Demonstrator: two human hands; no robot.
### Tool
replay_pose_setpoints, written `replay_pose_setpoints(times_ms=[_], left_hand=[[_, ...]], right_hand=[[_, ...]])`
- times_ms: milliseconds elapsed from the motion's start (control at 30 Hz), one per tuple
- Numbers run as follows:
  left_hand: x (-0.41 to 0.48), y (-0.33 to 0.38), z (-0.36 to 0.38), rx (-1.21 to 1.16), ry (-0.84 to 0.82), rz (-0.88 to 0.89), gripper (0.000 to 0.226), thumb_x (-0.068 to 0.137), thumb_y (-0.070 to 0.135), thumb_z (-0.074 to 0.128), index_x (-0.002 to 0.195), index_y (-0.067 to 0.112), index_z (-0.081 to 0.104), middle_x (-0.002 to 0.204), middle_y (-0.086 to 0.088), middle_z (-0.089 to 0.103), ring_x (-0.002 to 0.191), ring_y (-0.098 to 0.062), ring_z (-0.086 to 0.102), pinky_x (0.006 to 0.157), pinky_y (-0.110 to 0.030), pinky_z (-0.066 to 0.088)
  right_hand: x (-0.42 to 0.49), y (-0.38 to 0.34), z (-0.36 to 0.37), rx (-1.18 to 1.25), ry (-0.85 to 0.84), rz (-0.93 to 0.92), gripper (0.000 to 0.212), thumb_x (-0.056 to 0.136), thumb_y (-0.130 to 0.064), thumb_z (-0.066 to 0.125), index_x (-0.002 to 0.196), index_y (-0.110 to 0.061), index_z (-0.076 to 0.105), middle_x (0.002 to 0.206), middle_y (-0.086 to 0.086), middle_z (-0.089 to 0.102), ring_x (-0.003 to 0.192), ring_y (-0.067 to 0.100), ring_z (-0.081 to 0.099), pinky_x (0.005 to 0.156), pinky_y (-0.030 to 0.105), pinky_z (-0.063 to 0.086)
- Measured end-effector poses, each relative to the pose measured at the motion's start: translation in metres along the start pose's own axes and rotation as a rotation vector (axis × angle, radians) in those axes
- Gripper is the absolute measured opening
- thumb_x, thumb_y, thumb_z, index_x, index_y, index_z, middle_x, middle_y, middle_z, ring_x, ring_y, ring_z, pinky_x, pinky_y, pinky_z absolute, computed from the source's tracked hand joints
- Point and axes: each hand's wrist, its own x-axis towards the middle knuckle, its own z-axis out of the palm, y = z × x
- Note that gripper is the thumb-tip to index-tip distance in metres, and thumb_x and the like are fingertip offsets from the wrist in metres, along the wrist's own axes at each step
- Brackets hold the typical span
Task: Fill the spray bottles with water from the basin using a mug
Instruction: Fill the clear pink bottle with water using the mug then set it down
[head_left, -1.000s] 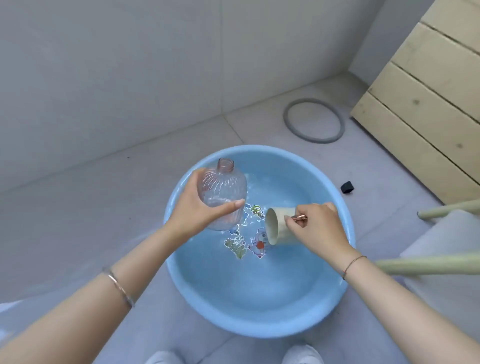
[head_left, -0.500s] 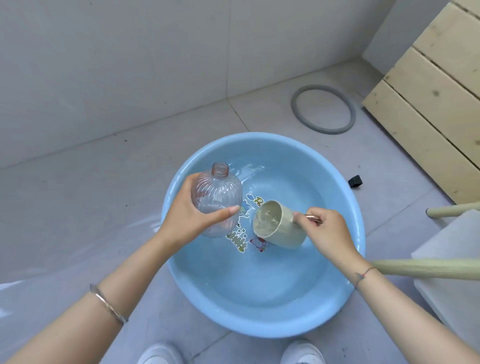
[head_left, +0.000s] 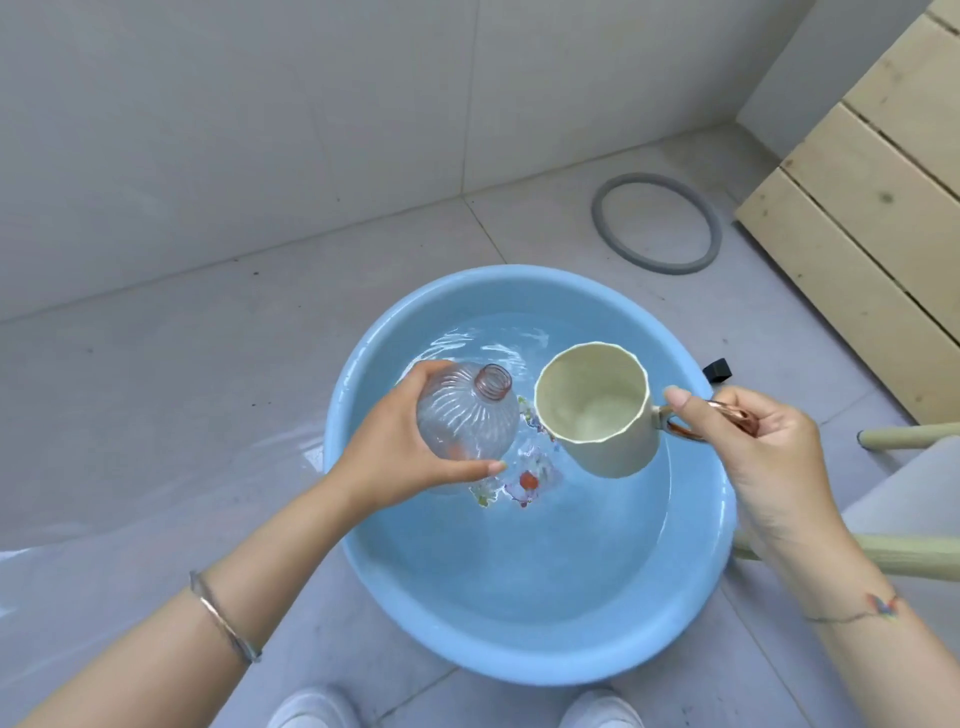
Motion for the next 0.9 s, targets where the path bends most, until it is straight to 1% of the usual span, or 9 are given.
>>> replay_pose_setpoints(times_ms=[100,167,233,333,433,567,700,800,900], left_hand=[[0.000,-0.001,0.005,0.022,-0.024,0.006,0.094,0.050,0.050,0.093,0.129,0.038,0.043,0.127,0.031,0.051,0.121,0.017,0.044,0.098,-0.003,0.031],[0.000,-0.003,0.008,0.035,-0.035,0.011,0.096,0.050,0.052,0.093,0.131,0.036,0.044,0.128,0.027,0.052,0.123,0.011,0.046,0.103,-0.013,0.036],[0.000,-0.004,0.010,0.057,-0.048,0.017,0.097,0.050,0.053,0.093,0.133,0.035,0.044,0.129,0.026,0.052,0.122,0.009,0.047,0.105,-0.020,0.039],[-0.001,-0.004,0.012,0.079,-0.056,0.013,0.101,0.047,0.060,0.090,0.133,0.037,0.042,0.130,0.027,0.050,0.123,0.008,0.046,0.106,-0.024,0.040],[-0.001,-0.006,0.013,0.090,-0.068,0.000,0.104,0.042,0.070,0.083,0.132,0.040,0.040,0.130,0.025,0.052,0.123,0.002,0.049,0.105,-0.032,0.043],[-0.001,-0.007,0.013,0.103,-0.079,-0.010,0.101,0.043,0.068,0.085,0.130,0.042,0.040,0.128,0.026,0.053,0.122,0.002,0.050,0.104,-0.032,0.044],[-0.002,-0.006,0.014,0.103,-0.090,-0.014,0.101,0.046,0.060,0.089,0.132,0.038,0.042,0.127,0.027,0.053,0.118,0.005,0.051,0.102,-0.025,0.043],[-0.002,-0.006,0.015,0.102,-0.085,-0.014,0.101,0.047,0.058,0.091,0.133,0.037,0.042,0.128,0.027,0.052,0.120,0.005,0.050,0.103,-0.025,0.041],[-0.001,-0.007,0.014,0.094,-0.092,-0.024,0.102,0.044,0.066,0.087,0.131,0.039,0.043,0.128,0.027,0.053,0.120,0.004,0.051,0.104,-0.029,0.043]], right_hand=[[-0.002,-0.009,-0.003,0.008,0.024,-0.047,0.041,0.079,-0.011,0.074,0.057,0.002,0.043,0.052,-0.006,0.060,0.063,0.011,0.063,0.066,0.018,0.041],[-0.004,-0.015,-0.001,-0.003,0.036,-0.072,0.047,0.075,-0.017,0.079,0.064,0.012,0.043,0.061,0.015,0.063,0.069,0.018,0.061,0.070,0.027,0.039],[-0.005,-0.021,0.001,-0.047,0.036,-0.080,0.051,0.074,-0.022,0.081,0.065,0.012,0.044,0.069,0.035,0.057,0.070,0.020,0.055,0.069,0.027,0.035],[-0.007,-0.029,0.004,-0.149,0.024,-0.093,0.055,0.066,-0.040,0.079,0.060,0.003,0.044,0.072,0.040,0.053,0.069,0.019,0.050,0.057,0.023,0.032],[-0.008,-0.031,0.007,-0.204,0.016,-0.123,0.054,0.070,-0.033,0.079,0.064,0.008,0.043,0.078,0.042,0.053,0.066,0.018,0.043,0.053,0.025,0.028],[-0.008,-0.034,0.008,-0.221,0.007,-0.173,0.047,0.078,-0.017,0.077,0.064,0.012,0.043,0.066,0.035,0.050,0.056,0.015,0.033,0.047,0.020,0.023],[-0.006,-0.032,0.008,-0.268,0.021,-0.197,0.044,0.078,-0.014,0.077,0.060,0.008,0.043,0.046,-0.007,0.032,0.046,0.007,0.030,0.045,0.013,0.023],[-0.007,-0.030,0.008,-0.304,0.028,-0.224,0.044,0.078,-0.012,0.076,0.058,0.006,0.041,0.044,-0.008,0.031,0.046,0.006,0.031,0.046,0.012,0.024],[-0.006,-0.030,0.007,-0.327,0.034,-0.250,0.044,0.078,-0.013,0.076,0.057,0.004,0.041,0.046,-0.007,0.032,0.047,0.006,0.031,0.047,0.012,0.025]])
